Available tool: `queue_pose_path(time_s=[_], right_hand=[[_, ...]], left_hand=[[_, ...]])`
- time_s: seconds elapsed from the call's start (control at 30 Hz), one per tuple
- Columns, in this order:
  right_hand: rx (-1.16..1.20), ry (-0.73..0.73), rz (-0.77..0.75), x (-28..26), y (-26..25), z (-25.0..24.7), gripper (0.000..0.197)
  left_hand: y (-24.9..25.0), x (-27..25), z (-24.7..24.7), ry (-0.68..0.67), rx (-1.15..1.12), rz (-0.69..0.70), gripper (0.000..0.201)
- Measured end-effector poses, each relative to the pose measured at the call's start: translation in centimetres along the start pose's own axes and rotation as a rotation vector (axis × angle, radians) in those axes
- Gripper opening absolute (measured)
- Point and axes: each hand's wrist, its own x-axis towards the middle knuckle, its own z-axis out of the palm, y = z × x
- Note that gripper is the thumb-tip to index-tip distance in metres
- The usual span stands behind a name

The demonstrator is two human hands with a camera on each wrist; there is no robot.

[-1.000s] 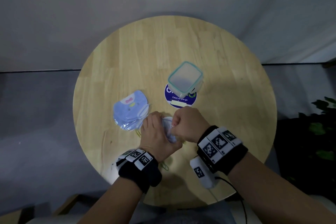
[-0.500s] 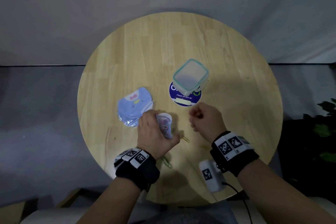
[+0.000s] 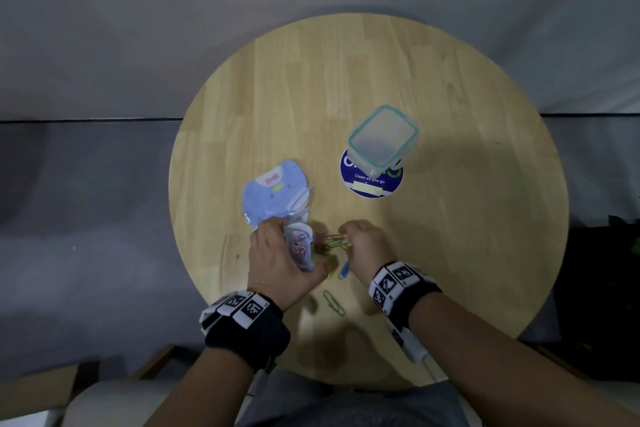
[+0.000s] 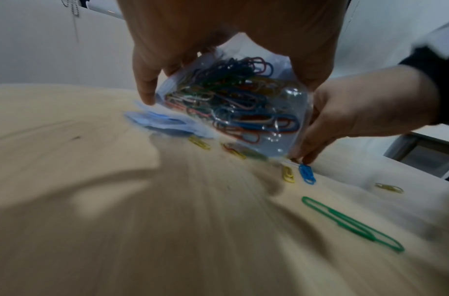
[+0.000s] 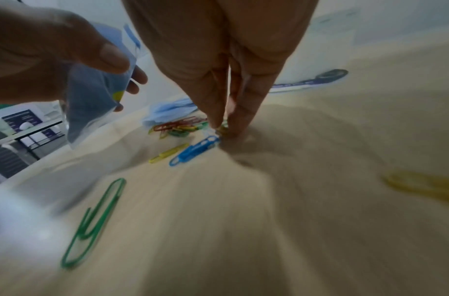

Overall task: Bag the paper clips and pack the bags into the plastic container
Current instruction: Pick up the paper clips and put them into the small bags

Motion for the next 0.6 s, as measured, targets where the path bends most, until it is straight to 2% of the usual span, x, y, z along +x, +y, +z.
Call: queue_pose_path(time_s=[0.1,0.17,0.3,0.47,0.6], right_hand=[[-0.1,-0.127,-0.138,0.2,-0.9,-0.5,0.067],[-0.25,-0.182,-0.239,-0.1,-1.2,-0.5,0.069],[-0.399,-0.18,-0.305,0.0,-1.2,-0.1,0.053],[-0.337,-0.177,-0.298,-0.5,-1.0,0.4,0.038],[-0.337,-0.138,-0.223,-1.3,-0.3,0.8,0.022]], left_hand=[[-0.1,-0.1,-0.1,0.016,0.001,0.002,0.077],[-0.2,-0.1,-0.1,0.012,-0.003,-0.006,0.079],[-0.1,-0.1,0.0,0.014,0.016,0.014,0.074],[0.4,-0.2,0.3,0.001,0.009,0.012,0.072],[-0.1,-0.3,1.1,-0.041,0.044,0.026,0.078]])
